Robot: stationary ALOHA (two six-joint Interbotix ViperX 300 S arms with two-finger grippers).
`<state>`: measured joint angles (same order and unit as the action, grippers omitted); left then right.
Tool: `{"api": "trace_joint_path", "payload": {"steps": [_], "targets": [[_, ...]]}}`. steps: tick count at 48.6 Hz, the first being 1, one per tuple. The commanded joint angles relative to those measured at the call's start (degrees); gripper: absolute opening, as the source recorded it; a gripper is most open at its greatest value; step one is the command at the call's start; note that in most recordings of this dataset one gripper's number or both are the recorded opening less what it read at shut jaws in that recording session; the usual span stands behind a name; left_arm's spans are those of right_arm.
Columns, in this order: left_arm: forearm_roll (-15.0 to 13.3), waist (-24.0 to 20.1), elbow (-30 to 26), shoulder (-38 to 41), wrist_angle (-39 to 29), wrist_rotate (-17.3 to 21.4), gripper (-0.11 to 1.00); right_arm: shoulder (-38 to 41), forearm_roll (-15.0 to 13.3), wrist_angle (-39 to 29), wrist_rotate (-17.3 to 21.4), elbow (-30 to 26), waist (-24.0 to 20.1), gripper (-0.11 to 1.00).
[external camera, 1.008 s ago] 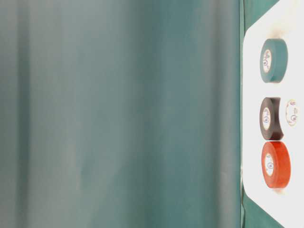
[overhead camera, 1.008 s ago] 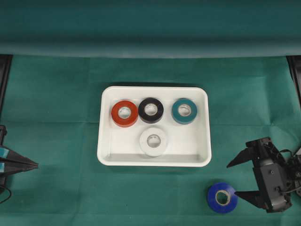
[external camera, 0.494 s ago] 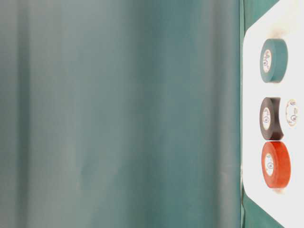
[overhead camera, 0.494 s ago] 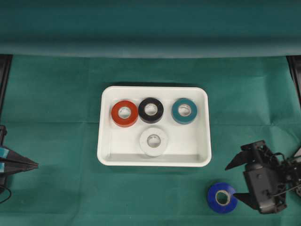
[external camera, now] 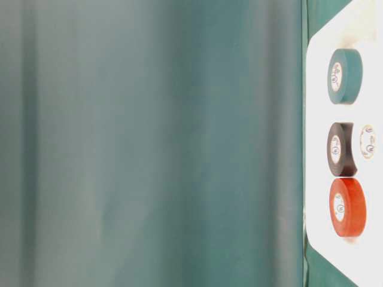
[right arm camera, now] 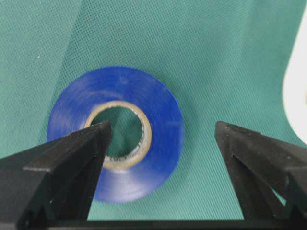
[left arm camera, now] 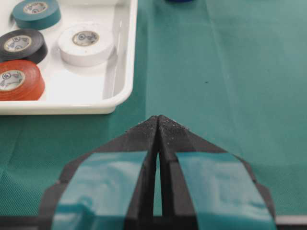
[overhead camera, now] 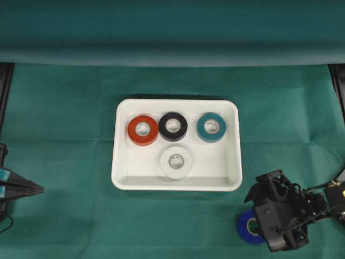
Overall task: Put the tape into the white case with the right arm.
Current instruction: 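Lower the right gripper into the blue tape roll's hole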
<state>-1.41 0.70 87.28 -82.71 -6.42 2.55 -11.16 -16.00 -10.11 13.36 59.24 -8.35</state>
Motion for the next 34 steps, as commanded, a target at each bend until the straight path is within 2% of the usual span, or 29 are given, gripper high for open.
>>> {"api": "trace_joint_path", "payload": {"steps": [1,14,17,23,26,28,34], "targets": [[0.0,-0.2,-0.7,0.5,0.6,0.1,0.00,0.7,0.1,0.9,0.1,-1.5,0.0,0.68],[0.0,-0.2,-0.7,0.5,0.6,0.1,0.00,1.5,0.0,0.8,0.1,-1.9,0.0,0.57],[0.0,-0.2,-0.6,0.5,0.6,0.1,0.00,1.7,0.0,0.8,0.1,-1.7,-0.1,0.47],[0.0,-0.1,-0.7,0.5,0.6,0.1,0.00,2.2,0.0,0.6,0.1,-1.2,-0.1,0.16],[0.0,-0.1,-0.7,0.5,0.6,0.1,0.00,2.4,0.0,0.6,0.1,-1.3,-0.1,0.04],[0.1,-0.2,-0.7,0.5,0.6,0.1,0.00,2.4,0.0,0.5,0.1,-1.4,-0.1,0.01],[0.0,-0.1,-0.7,0.5,0.6,0.1,0.00,2.6,0.0,0.5,0.1,-1.7,0.0,0.01]]}}
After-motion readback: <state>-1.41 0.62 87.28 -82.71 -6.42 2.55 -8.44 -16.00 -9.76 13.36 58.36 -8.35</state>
